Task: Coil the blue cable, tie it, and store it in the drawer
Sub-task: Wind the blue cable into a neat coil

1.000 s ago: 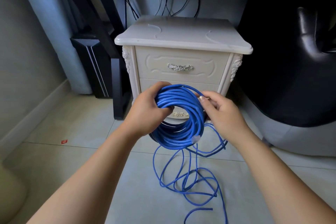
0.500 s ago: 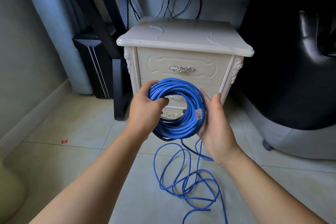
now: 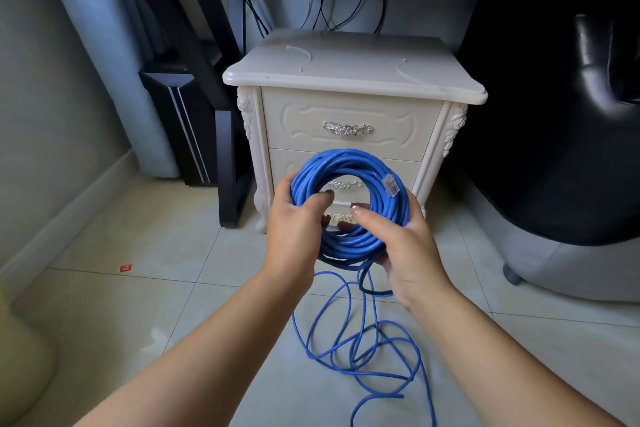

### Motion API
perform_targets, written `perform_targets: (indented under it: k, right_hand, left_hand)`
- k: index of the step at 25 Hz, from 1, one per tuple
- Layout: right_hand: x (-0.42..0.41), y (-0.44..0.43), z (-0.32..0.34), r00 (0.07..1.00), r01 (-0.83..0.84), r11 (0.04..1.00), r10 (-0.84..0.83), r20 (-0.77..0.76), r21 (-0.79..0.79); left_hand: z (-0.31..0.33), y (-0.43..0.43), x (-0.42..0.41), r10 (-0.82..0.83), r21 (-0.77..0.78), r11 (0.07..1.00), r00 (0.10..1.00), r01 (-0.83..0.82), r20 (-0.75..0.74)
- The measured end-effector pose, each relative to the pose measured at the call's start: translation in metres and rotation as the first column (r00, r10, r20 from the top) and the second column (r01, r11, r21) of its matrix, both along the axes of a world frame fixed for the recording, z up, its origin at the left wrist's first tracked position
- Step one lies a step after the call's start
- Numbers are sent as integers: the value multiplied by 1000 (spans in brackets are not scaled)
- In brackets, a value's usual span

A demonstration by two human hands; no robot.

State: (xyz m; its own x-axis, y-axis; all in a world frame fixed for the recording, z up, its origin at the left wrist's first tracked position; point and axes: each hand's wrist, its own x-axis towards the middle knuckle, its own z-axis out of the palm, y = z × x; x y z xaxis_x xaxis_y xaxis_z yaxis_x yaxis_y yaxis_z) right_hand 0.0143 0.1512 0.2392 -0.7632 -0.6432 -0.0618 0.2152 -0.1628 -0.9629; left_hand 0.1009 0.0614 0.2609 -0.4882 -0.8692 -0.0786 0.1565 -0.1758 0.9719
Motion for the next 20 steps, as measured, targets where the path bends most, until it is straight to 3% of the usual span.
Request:
perform_targets:
  k: [2,5,7,10,13,16,18,20]
  right_hand:
    - [-4,1,-1,1000,14,998,-14,7,64]
    - [-12,5,6,992,104,986,-94,-87,127]
    - [-22,11,11,948,135,968,-63,-312,213]
    - [-22,19,19,783,110,901,181,-596,419]
    - [-8,22,22,560,144,813,403,-724,564]
    - [-2,21,26,393,215,786,473,-788,580]
    - [-2,21,26,362,262,794,445,-819,548]
    - [-3,20,28,421,233,786,450,-788,573]
  left_hand:
    - [-3,-1,2,-69,3,998,997,69,23]
    - [0,-13,6,-315,-35,945,936,324,156]
    - [4,-21,9,-434,-92,881,869,465,237]
    - [8,-28,11,-518,-217,756,766,618,380]
    - [6,-20,9,-394,-388,554,642,737,657]
    - [3,-13,5,-174,-522,473,656,710,735]
    - [4,-12,4,-111,-551,499,679,670,726]
    - [4,-13,4,-99,-574,527,715,628,692]
